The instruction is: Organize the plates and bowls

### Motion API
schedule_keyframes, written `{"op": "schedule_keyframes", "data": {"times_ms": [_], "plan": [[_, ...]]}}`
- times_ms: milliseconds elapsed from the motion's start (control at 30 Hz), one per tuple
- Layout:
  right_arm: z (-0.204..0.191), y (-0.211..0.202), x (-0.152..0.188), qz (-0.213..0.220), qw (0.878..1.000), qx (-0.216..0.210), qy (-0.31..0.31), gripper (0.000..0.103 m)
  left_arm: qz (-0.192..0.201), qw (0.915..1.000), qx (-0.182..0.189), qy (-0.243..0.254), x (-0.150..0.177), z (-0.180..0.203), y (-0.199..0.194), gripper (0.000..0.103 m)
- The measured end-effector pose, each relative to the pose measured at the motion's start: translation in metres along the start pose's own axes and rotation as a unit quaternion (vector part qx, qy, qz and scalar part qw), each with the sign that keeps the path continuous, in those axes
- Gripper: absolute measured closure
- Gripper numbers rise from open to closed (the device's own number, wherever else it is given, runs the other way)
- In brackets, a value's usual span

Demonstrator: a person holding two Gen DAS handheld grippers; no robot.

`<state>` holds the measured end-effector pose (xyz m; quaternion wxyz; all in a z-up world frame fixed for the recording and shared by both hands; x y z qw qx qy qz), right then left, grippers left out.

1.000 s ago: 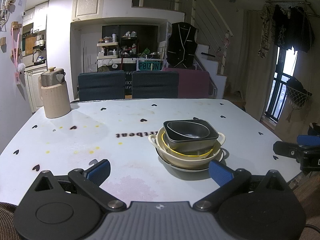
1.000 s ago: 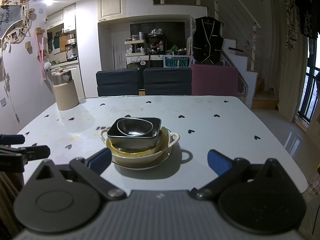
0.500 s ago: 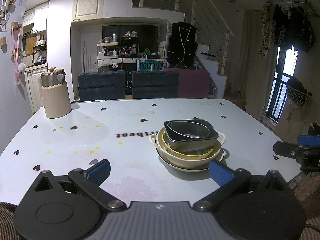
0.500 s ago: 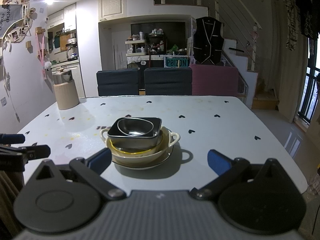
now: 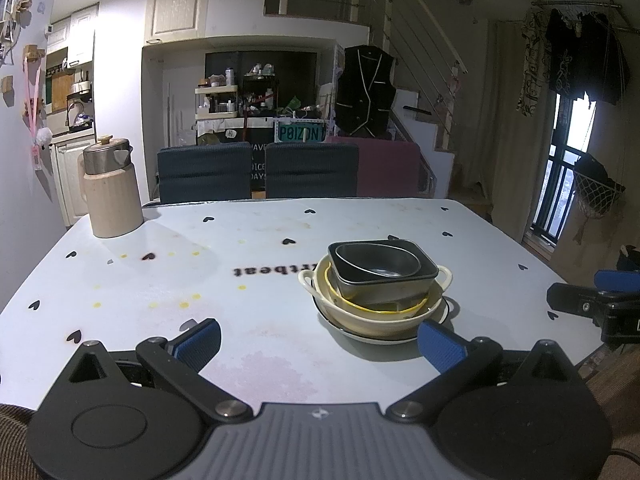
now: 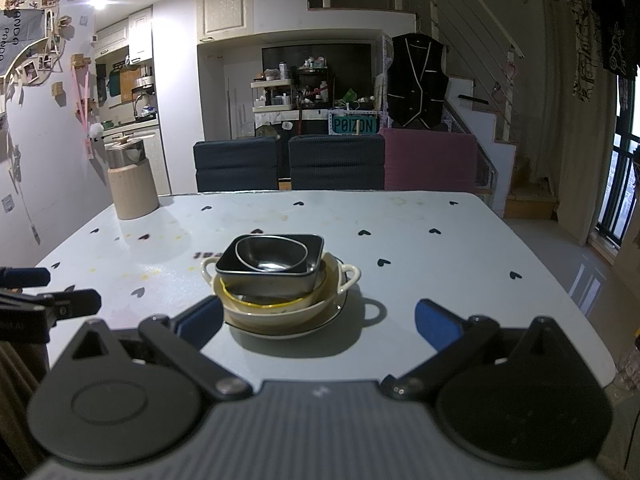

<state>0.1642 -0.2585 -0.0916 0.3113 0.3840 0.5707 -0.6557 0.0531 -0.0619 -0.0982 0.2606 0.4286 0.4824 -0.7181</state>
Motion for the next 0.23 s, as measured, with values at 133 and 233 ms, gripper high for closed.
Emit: {"op": "schedule_keyframes", "data": {"times_ms": [133,233], "plan": [[-0.0001,0.0005,-0.0002,0.000,1.000,0.000,0.001,0.000,0.000,1.0000,-0.003,0.000,-0.0010,-0.0023,-0.0019,0.000],[0.0000,0.0006,-0.0002,0.000,1.000,0.000,0.000,0.000,0.001,1.0000,-0.004,0.000,-0.0014,-0.0033,-0.0019,0.000]]}}
Point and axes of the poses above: each gripper's, at about its wrist camera, not at the fingertips, and y roughly the way its jaws point, z to its right, x to its underside, the point moved 6 cm from there along y, roughly the way its jaws point, and after that the axes turned 13 degrees about x, right-handed, at the moved point
